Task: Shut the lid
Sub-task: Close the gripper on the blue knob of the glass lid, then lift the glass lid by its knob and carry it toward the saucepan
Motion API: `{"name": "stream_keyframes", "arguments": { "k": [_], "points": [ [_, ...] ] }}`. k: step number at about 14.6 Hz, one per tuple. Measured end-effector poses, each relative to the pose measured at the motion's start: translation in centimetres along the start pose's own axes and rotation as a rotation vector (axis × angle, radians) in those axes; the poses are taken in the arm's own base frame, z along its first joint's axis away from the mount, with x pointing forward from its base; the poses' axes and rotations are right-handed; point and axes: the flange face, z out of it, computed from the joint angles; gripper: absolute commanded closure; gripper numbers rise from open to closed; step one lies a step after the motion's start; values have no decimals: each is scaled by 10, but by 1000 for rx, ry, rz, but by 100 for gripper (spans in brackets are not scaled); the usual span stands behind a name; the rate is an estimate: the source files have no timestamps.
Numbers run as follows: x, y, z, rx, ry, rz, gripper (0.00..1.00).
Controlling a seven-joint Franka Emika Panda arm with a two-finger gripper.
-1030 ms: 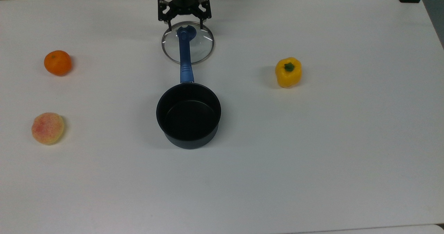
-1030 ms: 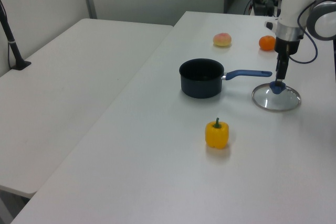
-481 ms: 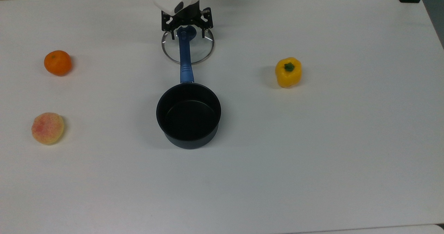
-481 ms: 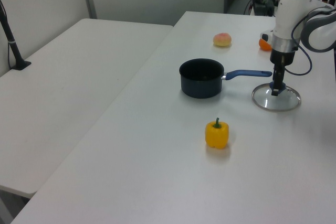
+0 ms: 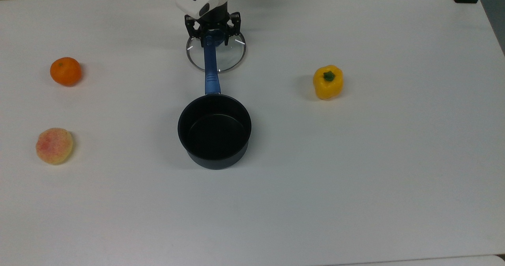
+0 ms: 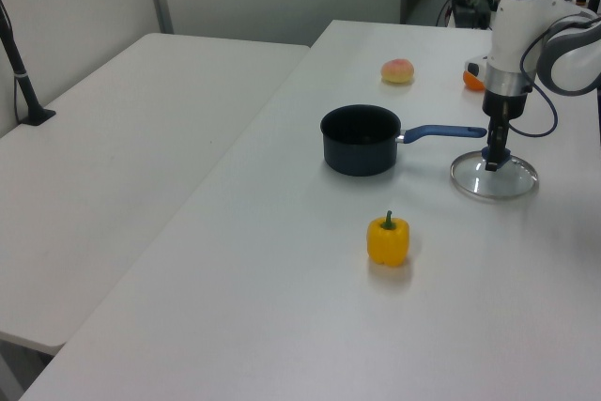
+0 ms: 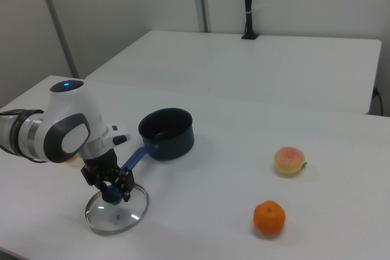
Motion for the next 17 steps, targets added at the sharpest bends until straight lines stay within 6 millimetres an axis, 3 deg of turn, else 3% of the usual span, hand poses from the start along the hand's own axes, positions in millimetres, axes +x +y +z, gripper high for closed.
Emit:
{"name": "stream_keyframes", "arguments": {
  "k": [6,11,13,17],
  "points": [
    [-7,-2,-2,2,-60,3,100],
    [-17,-25,-16,-4,-202,-47,100],
    [-15,-34,-29,-11,-255,-68,100],
    [4,-61,-79,-21,-284,-109,100]
  ]
}}
